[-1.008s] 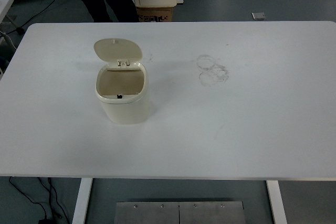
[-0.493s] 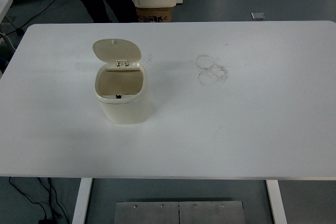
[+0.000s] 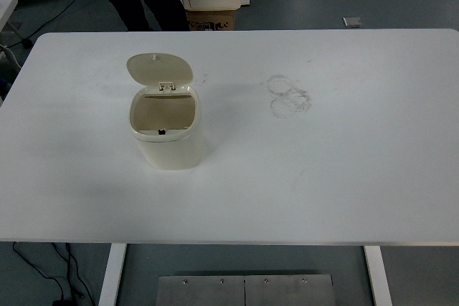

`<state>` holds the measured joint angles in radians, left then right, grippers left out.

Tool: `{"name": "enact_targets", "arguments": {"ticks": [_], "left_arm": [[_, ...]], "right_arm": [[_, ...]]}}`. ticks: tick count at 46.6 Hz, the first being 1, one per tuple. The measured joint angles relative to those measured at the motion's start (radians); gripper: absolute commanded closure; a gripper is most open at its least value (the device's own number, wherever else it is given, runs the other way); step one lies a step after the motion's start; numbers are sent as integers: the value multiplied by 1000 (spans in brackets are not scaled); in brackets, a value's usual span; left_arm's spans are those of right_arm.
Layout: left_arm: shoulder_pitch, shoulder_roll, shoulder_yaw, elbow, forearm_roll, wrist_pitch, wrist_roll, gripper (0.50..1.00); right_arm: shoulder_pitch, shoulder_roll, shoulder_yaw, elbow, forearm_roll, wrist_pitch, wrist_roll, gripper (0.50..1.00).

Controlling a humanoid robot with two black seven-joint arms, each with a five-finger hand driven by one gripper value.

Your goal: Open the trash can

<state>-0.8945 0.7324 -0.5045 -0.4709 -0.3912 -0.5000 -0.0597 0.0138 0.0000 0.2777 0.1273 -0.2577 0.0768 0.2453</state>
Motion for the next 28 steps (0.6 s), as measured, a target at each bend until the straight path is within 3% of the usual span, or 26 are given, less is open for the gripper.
{"name": "enact_targets", "arguments": {"ticks": [14,28], "left_arm": [[-6,-43,-10,-2,3,-6,1,500],[58,-150,-22,13,3,-4,2,500]], "right_arm": [[0,0,0,0,0,0,0,509],[0,0,0,0,0,0,0,509]]}}
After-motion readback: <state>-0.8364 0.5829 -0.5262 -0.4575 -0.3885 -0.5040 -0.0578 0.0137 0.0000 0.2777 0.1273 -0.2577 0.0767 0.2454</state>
